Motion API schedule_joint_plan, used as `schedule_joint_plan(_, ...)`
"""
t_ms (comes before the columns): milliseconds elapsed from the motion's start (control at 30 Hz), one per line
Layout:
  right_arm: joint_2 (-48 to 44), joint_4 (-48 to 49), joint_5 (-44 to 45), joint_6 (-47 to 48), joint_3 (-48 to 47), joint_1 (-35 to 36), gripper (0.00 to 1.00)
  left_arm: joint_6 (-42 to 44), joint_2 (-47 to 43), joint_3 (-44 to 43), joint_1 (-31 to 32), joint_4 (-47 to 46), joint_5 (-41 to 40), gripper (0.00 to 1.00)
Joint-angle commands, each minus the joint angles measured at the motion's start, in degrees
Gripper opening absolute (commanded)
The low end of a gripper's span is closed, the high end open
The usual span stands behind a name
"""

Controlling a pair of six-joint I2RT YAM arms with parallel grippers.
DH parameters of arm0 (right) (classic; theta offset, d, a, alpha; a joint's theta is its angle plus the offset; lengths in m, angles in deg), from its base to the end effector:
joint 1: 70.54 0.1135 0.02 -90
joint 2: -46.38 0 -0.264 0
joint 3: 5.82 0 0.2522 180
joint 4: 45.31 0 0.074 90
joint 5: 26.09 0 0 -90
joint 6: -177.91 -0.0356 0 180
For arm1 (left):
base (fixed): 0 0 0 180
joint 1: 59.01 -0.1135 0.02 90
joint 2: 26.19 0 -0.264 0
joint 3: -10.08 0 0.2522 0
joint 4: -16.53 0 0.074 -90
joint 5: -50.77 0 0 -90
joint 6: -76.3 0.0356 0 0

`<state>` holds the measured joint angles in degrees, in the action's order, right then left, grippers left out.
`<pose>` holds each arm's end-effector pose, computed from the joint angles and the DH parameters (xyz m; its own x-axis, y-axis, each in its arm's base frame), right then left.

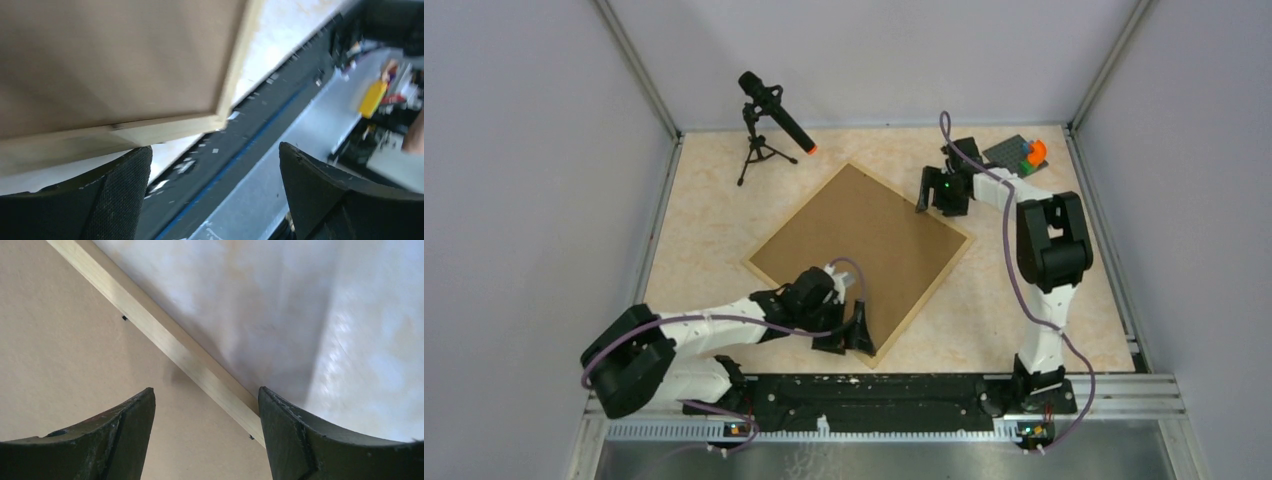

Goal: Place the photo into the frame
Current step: Adjust the photo frame at the center of the board.

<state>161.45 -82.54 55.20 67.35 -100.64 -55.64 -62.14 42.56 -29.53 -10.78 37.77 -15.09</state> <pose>0.4114 0.1151 0.1733 -0.8798 0.1251 -0.4585 -0.0255 0.9509 0.3084 0.1307 -0.1682 0.1547 -0.9797 0.0718 -0.1873 0.1828 0.7041 -0.6861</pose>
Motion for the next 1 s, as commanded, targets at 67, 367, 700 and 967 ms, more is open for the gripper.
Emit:
schedule_joint_plan(67,-3.6,-10.6,1.9,2.9,-10.1,0.3,0.74,6.8,5.5,-11.7,6.7,-11.0,8.4,0.99)
schedule_joint_plan(367,-30.6,-7.7,3.6,-7.2,19.6,-1.8,0.68,15.4,3.8,-24.5,1.5,-3.4,3.4,0.99)
schedule_joint_plan(700,-31.3,10.9,-2.7,-19.0,34.6,-7.1,0.51,14.8,26.9,-31.5,0.3,-6.5,19.8,0.97)
schedule_joint_plan(967,-16.7,14.0,-9.7,-11.9,27.7,-7.8,0.47,12.7,36.0,-31.6,3.5,-7.9,15.4,0.97)
